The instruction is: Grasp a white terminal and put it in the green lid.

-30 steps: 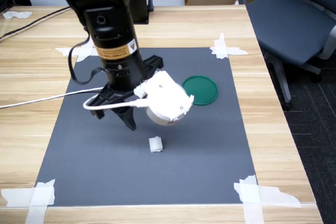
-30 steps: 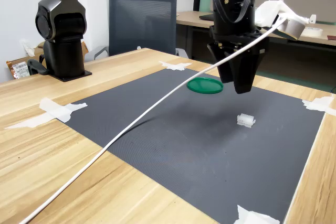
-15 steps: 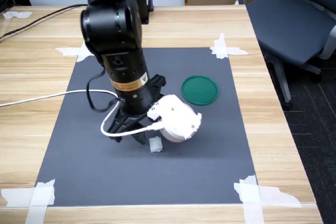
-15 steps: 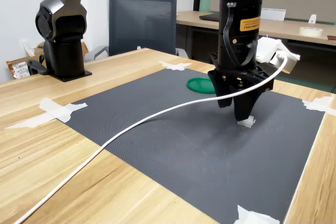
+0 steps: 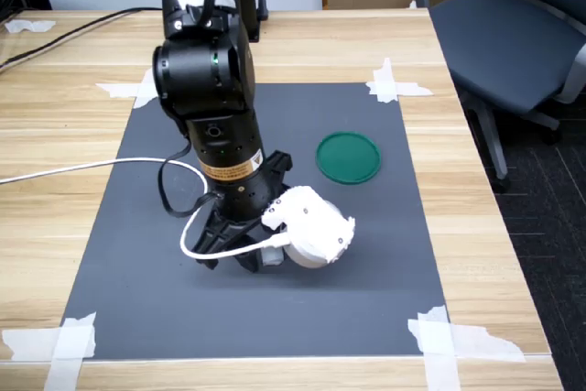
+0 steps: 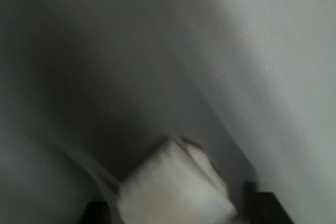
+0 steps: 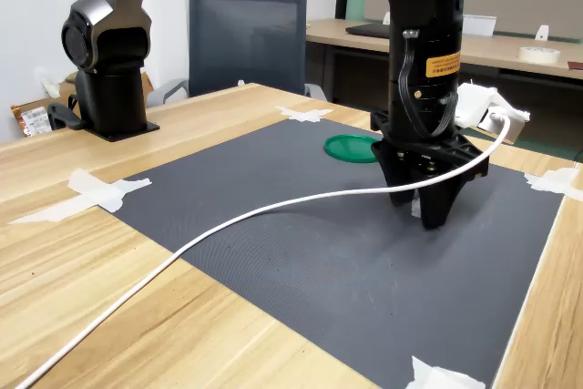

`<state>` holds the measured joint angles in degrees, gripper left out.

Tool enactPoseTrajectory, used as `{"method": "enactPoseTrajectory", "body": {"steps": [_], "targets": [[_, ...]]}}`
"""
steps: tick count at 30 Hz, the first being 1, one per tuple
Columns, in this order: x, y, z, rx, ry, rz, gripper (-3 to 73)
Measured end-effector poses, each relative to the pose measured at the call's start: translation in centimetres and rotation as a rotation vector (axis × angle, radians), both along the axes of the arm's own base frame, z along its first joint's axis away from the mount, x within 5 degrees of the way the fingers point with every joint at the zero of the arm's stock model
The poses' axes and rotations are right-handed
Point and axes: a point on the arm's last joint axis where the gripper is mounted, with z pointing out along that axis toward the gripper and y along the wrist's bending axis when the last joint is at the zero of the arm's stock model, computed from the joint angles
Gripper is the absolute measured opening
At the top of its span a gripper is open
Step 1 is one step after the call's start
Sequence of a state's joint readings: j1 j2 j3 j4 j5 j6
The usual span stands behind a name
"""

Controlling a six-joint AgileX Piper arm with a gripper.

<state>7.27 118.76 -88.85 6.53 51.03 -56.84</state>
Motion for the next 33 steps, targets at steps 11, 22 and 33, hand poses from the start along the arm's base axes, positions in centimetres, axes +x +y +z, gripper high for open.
{"method": "enactPoseTrajectory", "body": {"steps": [11,22,33], "targets": [[0.0,0.1,-0.1,0.011,0.007,0.001,39.7],[-0.3,0.1,1.9,0.021,-0.042,-0.003,35.3],[-4.2,0.5,8.0,0.127,-0.015,-0.012,35.3]]}}
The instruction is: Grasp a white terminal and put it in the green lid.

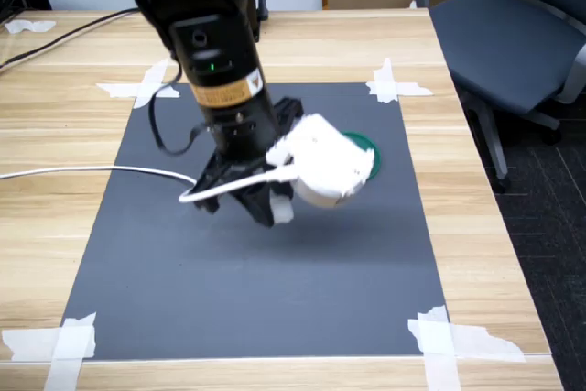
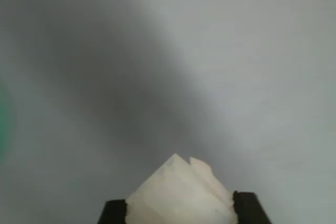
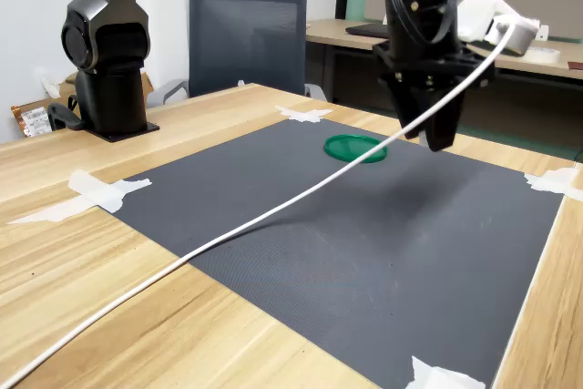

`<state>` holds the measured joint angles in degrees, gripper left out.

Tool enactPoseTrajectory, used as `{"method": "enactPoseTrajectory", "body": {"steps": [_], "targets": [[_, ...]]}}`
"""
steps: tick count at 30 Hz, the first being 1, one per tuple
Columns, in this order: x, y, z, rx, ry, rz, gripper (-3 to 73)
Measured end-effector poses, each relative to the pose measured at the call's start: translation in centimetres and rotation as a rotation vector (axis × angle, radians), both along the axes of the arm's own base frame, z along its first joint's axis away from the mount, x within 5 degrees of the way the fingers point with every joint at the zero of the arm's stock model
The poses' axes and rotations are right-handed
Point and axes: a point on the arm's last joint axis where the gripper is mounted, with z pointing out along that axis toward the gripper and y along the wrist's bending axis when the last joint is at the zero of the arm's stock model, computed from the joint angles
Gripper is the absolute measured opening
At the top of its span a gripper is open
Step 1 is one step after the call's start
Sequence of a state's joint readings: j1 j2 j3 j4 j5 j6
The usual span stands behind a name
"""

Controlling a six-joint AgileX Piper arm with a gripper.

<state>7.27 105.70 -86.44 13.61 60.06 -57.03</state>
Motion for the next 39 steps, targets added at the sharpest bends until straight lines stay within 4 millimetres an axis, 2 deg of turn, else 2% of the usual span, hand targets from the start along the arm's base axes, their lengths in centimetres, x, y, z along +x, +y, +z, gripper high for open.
{"method": "enactPoseTrajectory", "body": {"steps": [3,8,11,16,22,31,35,39], "targets": [[-1.5,0.3,0.0,0.041,0.068,0.005,35.3],[-2.8,0.1,-1.5,0.037,0.143,-0.002,35.3],[-3.8,-0.1,-2.2,0.026,0.133,0.005,35.3],[-6.0,0.0,-2.2,-0.005,0.065,0.065,35.3],[-8.2,2.6,-2.8,-0.041,0.054,0.165,35.3],[-9.7,7.1,-2.8,-0.085,0.004,0.263,35.3],[-10.2,8.4,-2.9,-0.085,-0.004,0.302,35.3],[-10.0,8.9,-3.9,-0.095,0.017,0.305,35.3]]}}
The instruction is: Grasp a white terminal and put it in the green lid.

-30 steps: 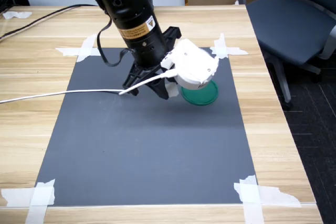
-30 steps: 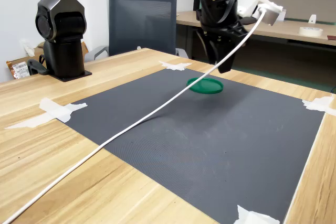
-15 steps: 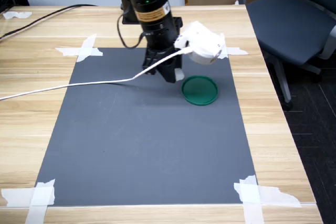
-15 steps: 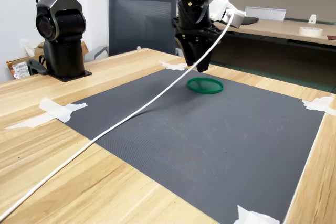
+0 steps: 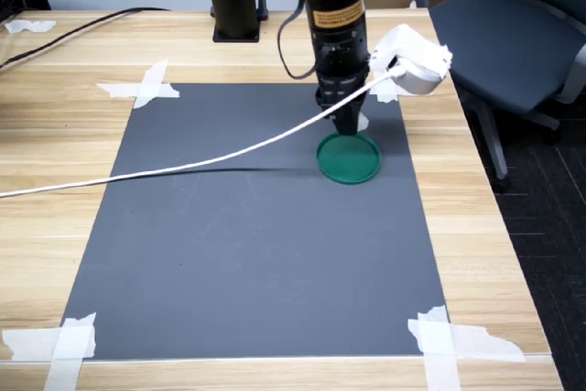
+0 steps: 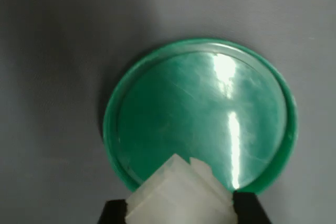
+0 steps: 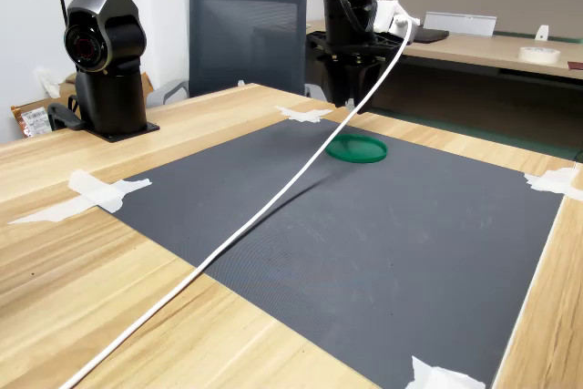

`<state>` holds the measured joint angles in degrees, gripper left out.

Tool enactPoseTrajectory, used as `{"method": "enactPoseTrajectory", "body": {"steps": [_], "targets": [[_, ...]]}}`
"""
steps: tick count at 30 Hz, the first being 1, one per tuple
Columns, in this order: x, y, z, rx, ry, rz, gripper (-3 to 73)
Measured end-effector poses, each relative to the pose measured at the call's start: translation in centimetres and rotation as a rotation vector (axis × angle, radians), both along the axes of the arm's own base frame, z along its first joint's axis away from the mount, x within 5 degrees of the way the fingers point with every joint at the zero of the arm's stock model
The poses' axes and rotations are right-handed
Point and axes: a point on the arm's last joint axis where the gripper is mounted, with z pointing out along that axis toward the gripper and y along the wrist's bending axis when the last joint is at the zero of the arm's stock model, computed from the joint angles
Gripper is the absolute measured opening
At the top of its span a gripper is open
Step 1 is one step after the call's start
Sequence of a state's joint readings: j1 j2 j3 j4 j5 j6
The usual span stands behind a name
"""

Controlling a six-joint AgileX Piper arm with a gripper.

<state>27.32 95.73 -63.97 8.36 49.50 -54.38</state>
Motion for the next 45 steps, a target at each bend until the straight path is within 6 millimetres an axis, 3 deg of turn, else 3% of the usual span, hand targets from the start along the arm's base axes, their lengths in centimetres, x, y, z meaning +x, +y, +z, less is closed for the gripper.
{"method": "enactPoseTrajectory", "body": {"steps": [6,17,25,32,36,40,45], "targets": [[0.8,0.1,-1.7,-0.041,-0.002,-0.003,35.3],[1.2,0.2,-2.8,-0.056,0.017,-0.004,35.3],[1.3,0.2,-2.9,-0.053,0.009,-0.005,42.8],[1.3,0.3,-2.8,-0.050,0.003,-0.006,44.0],[1.3,0.2,-1.6,-0.012,-0.059,-0.035,43.7],[0.7,-0.2,1.2,0.070,-0.195,-0.083,40.0],[-1.1,-1.2,4.2,0.190,-0.376,-0.143,25.0]]}}
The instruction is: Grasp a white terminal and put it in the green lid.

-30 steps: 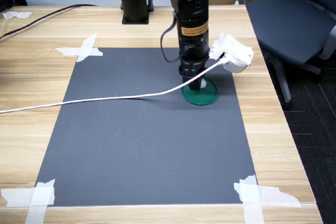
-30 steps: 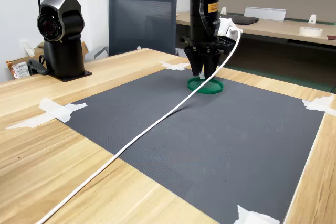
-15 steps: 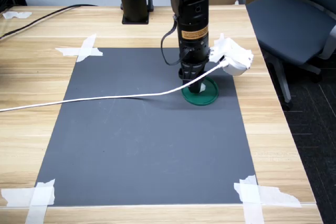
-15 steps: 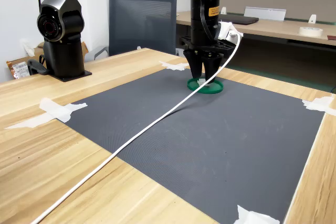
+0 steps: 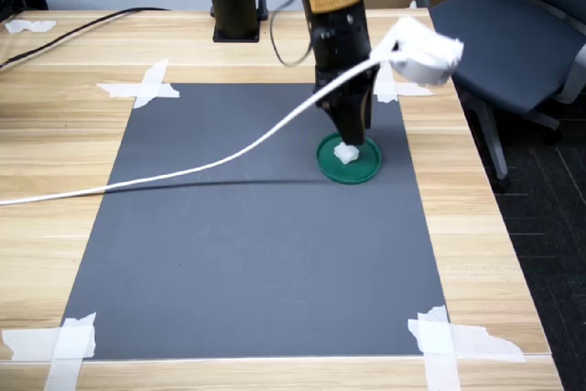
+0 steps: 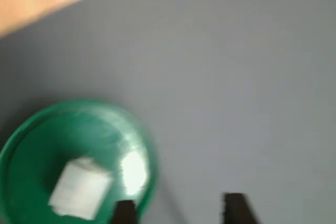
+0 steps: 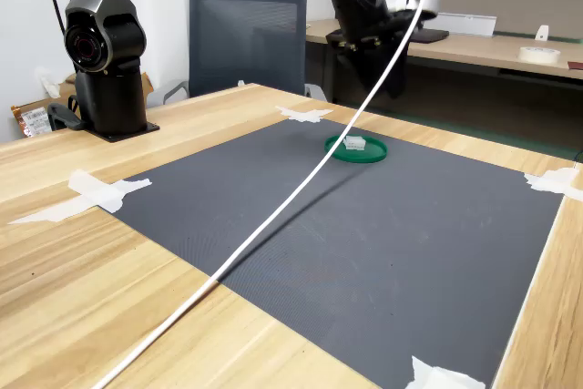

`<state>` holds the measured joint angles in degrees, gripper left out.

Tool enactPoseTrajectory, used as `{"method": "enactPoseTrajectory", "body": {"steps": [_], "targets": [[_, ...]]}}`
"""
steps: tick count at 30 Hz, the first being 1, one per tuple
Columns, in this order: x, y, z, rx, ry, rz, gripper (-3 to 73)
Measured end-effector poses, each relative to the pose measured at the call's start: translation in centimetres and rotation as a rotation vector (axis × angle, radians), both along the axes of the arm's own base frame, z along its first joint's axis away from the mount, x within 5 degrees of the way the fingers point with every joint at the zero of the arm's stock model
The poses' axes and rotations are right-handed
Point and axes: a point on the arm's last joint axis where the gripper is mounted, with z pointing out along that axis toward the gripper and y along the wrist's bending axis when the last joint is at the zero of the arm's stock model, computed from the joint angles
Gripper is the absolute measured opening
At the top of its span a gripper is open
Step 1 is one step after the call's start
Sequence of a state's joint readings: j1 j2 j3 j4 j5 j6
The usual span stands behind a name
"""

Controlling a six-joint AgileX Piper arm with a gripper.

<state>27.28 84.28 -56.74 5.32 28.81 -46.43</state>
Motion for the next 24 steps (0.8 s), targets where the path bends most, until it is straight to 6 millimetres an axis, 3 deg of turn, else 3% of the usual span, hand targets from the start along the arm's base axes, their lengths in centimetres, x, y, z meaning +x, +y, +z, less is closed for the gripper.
{"method": "enactPoseTrajectory", "body": {"steps": [5,7,18,24], "targets": [[-2.6,-1.4,1.7,0.067,-0.108,-0.019,3.1],[-3.7,-2.1,2.2,0.095,-0.129,-0.033,-0.4],[-8.5,-9.3,4.6,0.365,-0.261,-0.374,-2.5],[-12.8,-11.6,4.6,0.514,-0.350,-0.520,-2.6]]}}
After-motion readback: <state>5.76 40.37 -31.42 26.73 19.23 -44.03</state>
